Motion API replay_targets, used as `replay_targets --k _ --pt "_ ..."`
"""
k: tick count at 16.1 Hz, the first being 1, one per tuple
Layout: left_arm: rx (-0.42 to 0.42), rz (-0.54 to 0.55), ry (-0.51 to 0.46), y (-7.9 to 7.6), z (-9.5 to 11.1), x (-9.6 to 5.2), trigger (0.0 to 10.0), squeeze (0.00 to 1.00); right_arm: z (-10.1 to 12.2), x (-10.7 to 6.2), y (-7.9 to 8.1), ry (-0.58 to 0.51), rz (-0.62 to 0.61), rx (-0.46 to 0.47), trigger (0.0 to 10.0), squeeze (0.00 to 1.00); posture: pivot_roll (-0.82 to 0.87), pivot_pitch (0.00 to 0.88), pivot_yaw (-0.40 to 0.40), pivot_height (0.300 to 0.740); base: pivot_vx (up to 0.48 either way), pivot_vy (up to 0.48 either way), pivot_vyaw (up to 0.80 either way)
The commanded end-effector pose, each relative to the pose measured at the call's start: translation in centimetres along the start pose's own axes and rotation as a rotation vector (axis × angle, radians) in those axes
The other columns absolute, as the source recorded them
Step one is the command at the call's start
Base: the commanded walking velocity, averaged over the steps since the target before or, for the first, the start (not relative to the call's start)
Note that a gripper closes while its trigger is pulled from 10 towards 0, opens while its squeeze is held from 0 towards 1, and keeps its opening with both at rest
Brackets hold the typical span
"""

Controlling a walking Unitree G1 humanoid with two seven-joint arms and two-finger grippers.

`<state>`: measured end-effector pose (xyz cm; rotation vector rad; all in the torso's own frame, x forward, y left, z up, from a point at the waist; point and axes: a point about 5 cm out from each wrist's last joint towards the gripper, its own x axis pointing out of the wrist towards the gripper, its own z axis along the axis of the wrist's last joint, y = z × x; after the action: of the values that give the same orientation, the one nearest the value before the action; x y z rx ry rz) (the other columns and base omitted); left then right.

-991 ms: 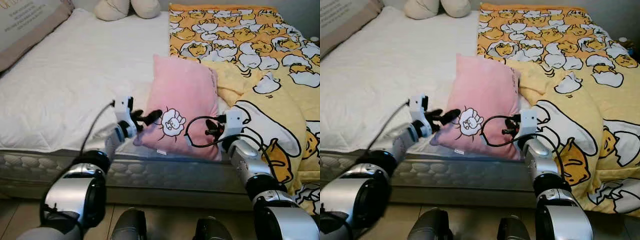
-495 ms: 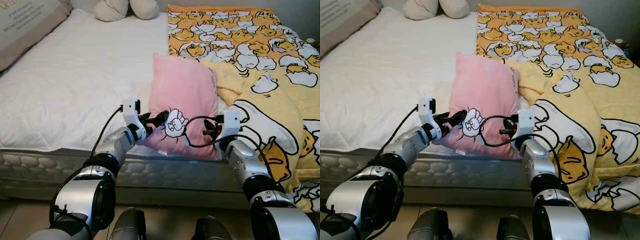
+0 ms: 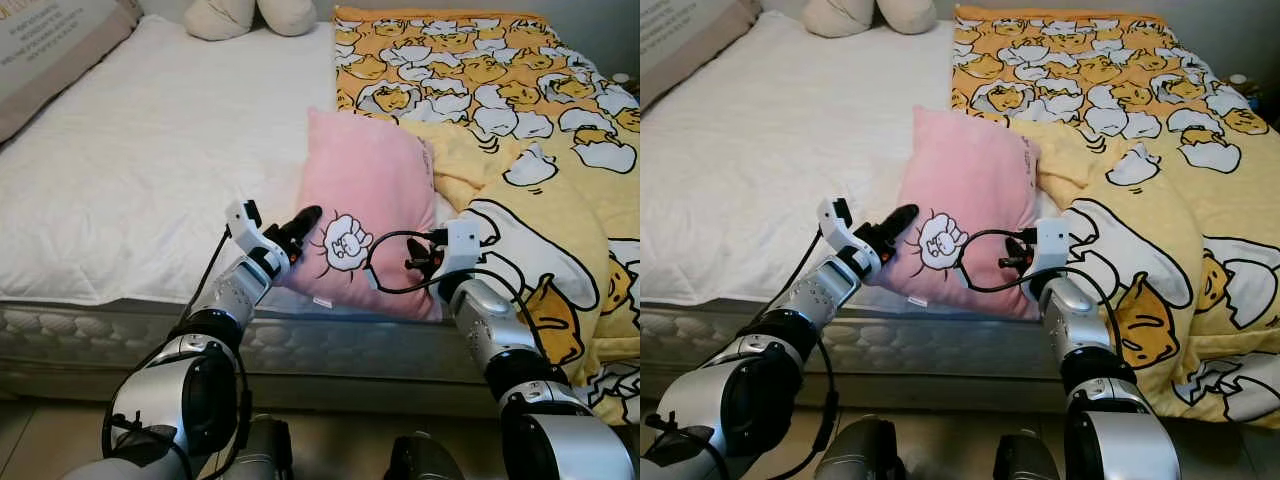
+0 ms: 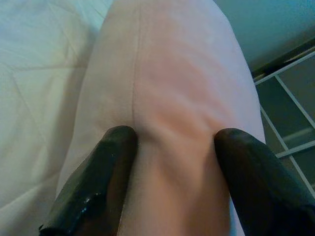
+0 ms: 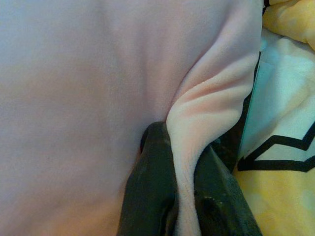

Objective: Clean up the room

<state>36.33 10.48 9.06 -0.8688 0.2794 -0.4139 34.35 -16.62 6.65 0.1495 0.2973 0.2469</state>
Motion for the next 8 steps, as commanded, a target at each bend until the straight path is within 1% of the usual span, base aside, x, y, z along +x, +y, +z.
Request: replay_targets --k 1,2,3,4,5,6,7,8 --pt "0.032 -0.026 0.025 -0.3 -0.6 0.1 0.0 0.00 0.7 0.3 0.6 -0.019 0.027 0.004 0.0 0.00 -0.06 0.000 0.054 0.672 0.000 0.000 0.00" --pt "0.134 -0.047 0.091 -0.1 -1.9 -0.2 0.0 0.00 0.6 0.4 0.7 -0.017 0.029 0.005 0.0 0.00 -0.06 0.000 0.048 0.672 0.000 0.000 0.00" --pt "0.175 -0.060 0.118 -0.1 -2.4 -0.4 0.0 0.00 0.6 0.4 0.8 -0.017 0.030 0.005 0.0 0.00 -0.06 0.000 0.048 0.672 0.000 0.000 0.00" --pt "0.299 -0.087 0.184 0.0 -3.4 -0.7 0.0 0.00 0.6 0.4 0.9 -0.017 0.033 0.006 0.0 0.00 -0.05 0.000 0.046 0.672 0.000 0.000 0.00" --pt "0.357 -0.106 0.212 -0.1 -3.8 -0.8 0.0 0.00 0.5 0.5 1.0 -0.017 0.035 0.006 0.0 0.00 -0.05 0.000 0.046 0.672 0.000 0.000 0.00" --pt "0.443 -0.134 0.255 -0.1 -4.2 -0.9 0.0 0.00 0.4 0.5 1.2 -0.016 0.039 0.008 0.0 0.00 -0.05 0.000 0.046 0.672 0.000 0.000 0.00" --pt "0.483 -0.118 0.271 0.1 -4.2 -1.1 0.0 0.00 0.3 0.5 1.3 -0.014 0.042 0.009 0.0 0.00 -0.05 0.000 0.045 0.672 0.000 0.000 0.00" --pt "0.473 -0.084 0.266 0.5 -4.0 -1.2 0.0 0.00 0.2 0.5 1.4 -0.012 0.045 0.010 0.0 0.00 -0.05 0.000 0.045 0.672 0.000 0.000 0.00"
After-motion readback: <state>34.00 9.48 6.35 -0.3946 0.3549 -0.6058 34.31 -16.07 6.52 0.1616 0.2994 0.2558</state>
